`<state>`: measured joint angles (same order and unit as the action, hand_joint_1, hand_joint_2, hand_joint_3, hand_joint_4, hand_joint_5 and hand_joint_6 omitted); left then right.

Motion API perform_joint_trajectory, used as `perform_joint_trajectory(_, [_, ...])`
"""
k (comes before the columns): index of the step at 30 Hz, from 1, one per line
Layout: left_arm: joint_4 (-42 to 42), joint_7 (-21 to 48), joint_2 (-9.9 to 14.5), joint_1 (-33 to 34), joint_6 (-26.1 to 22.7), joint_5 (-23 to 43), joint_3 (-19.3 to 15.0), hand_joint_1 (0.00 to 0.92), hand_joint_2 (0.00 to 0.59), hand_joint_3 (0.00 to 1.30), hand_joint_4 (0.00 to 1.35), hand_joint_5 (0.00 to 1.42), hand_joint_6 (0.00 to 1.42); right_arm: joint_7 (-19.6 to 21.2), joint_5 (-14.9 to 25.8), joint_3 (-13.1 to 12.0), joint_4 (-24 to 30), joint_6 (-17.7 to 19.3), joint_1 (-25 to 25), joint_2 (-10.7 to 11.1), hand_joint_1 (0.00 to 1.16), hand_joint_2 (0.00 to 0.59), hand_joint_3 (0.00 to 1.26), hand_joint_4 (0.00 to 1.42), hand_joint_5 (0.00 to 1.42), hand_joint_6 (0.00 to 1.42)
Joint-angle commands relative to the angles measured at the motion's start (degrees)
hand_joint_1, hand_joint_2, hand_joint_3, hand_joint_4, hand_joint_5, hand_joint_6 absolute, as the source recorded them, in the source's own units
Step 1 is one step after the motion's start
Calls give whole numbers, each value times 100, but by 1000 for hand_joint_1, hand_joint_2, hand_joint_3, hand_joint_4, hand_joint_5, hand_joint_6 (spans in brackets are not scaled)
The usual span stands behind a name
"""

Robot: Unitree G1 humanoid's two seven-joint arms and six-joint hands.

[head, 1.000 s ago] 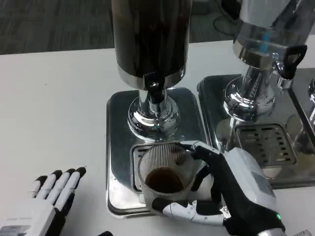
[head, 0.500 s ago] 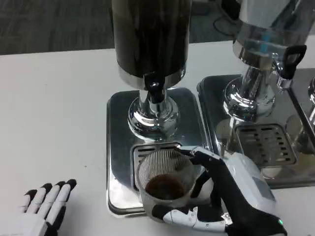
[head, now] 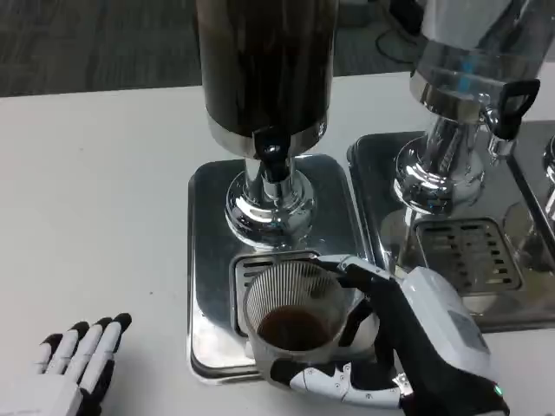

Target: Grasp the cup under the faucet to collect the drink, then remove the cup.

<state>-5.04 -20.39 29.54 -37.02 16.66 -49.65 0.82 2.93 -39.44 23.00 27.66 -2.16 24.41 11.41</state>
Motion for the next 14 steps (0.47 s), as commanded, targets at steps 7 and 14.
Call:
perform_joint_trajectory(7, [44,-43,-42,90,-23,53,58,0,121,0,0,0,0,95,41,-34,263,212,1,-72,851,238,595,687,799,1223])
perform_joint_trajectory(14, [-12,-49,-62,56,-36,40,54,0,130,0,0,0,0,108,-47,-31,282,187,-22,-81,831,245,609,696,802,1223])
